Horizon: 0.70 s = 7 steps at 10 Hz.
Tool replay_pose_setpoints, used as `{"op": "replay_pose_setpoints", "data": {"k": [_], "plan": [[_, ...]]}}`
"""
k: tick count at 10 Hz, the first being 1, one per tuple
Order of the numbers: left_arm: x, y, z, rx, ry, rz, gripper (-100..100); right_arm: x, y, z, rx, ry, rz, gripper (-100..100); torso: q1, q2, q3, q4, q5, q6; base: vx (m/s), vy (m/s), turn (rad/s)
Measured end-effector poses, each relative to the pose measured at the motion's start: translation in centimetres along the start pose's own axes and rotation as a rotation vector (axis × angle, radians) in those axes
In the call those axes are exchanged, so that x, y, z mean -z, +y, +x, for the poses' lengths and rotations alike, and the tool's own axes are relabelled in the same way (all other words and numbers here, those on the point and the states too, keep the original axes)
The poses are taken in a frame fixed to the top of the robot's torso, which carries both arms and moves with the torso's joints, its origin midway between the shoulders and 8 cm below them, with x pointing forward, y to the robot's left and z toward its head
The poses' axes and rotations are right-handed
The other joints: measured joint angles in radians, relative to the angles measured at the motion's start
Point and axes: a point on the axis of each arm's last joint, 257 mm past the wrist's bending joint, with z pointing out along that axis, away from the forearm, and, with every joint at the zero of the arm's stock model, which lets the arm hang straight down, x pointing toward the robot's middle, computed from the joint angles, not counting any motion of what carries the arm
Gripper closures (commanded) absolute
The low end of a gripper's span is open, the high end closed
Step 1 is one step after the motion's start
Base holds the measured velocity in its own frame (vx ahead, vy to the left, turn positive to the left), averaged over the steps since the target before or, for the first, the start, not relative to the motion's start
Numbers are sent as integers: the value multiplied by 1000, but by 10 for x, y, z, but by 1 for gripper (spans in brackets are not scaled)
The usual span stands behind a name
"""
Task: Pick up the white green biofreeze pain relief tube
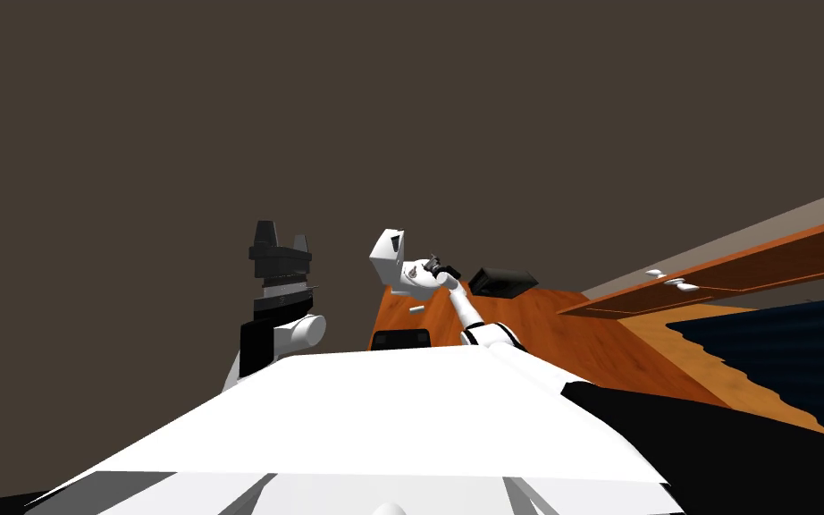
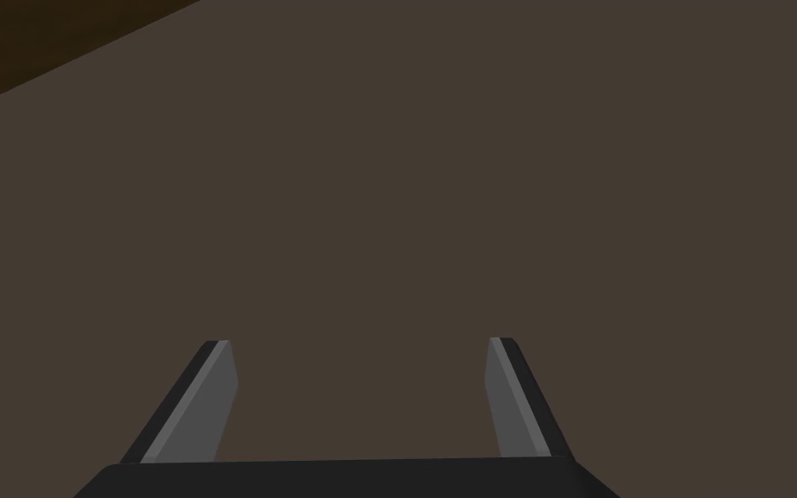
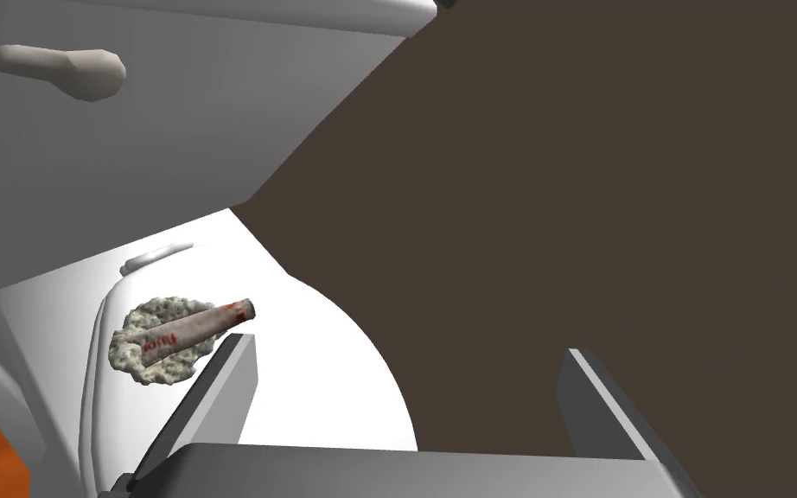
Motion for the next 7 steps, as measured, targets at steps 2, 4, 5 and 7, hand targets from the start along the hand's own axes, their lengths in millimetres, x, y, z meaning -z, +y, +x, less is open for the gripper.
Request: {"op": "replay_pose_setpoints", "data": {"k": [2, 4, 5, 7], "plan": [[0, 0, 0, 0, 0, 0, 0, -9, -3, 2, -38, -6, 34, -100, 0, -1, 0, 0, 0, 0, 33, -1, -8], [0, 0, 0, 0, 0, 0, 0, -15, -10, 1, -81, -14, 72, -100, 0, -2, -1, 0, 0, 0, 45, -2, -7], [0, 0, 0, 0, 0, 0, 0, -19, -11, 6, -112, -12, 92, -100, 0, -2, -1, 0, 0, 0, 41, -2, 0], [0, 0, 0, 0, 0, 0, 0, -25, -15, 11, -153, -12, 129, -100, 0, -2, -1, 0, 0, 0, 44, -5, -3]]}}
